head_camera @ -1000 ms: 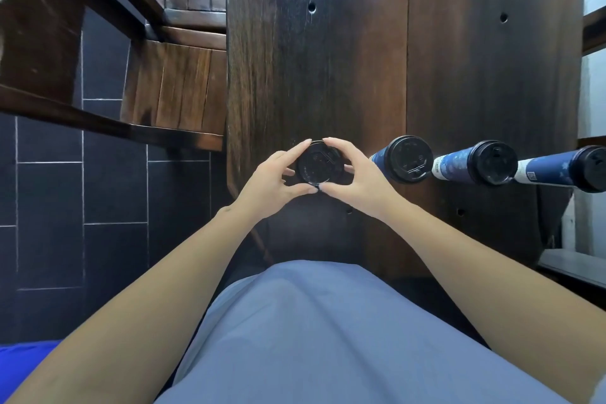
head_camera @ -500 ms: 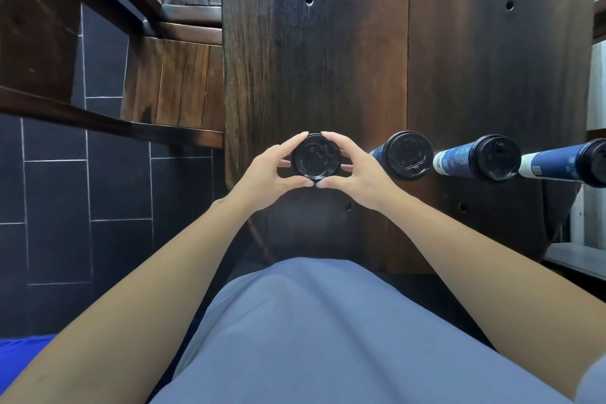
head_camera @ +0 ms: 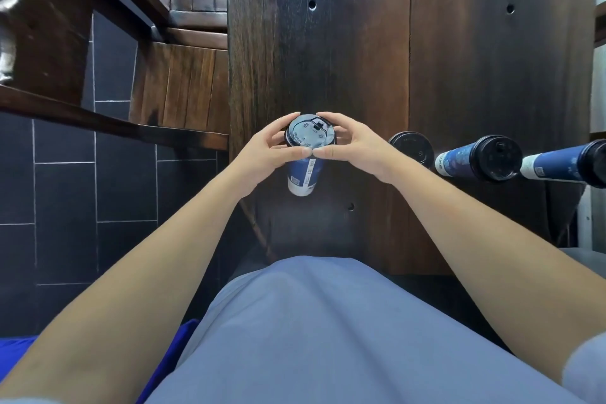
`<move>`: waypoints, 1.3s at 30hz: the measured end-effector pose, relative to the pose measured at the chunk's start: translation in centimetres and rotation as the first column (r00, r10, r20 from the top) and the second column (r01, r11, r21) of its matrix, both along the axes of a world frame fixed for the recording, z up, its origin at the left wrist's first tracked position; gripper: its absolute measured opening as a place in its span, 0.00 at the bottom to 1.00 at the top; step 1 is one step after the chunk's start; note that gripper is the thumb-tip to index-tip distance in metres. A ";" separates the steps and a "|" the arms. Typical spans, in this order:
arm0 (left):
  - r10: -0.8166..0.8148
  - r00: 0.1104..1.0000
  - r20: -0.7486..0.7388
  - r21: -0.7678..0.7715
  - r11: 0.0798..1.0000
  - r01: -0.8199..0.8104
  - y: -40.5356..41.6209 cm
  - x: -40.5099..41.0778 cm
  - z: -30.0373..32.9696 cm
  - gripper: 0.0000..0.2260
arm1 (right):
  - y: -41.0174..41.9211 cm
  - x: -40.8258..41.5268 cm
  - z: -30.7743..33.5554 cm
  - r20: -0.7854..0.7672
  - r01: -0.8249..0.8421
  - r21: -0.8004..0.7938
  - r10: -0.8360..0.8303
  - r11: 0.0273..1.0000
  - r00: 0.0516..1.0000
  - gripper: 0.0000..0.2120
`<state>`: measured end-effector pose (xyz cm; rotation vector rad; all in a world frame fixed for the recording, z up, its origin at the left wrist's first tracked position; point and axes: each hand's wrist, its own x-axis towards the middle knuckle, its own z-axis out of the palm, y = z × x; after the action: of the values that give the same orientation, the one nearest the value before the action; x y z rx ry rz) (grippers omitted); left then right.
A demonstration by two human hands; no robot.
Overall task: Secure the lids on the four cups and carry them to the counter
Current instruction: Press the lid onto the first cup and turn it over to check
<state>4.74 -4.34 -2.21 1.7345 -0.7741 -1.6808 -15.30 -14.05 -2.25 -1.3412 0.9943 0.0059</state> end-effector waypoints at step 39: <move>-0.151 0.987 -0.044 -0.009 0.988 0.151 3.7 1.0 8.8 0.26 | 5.1 -2.2 6.9 -0.008 -0.063 -0.030 0.063 0.998 0.998 0.23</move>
<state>5.71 -0.64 6.62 1.6644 -0.9084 -1.8094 -17.50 -8.91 4.61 -1.4003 0.9608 0.0430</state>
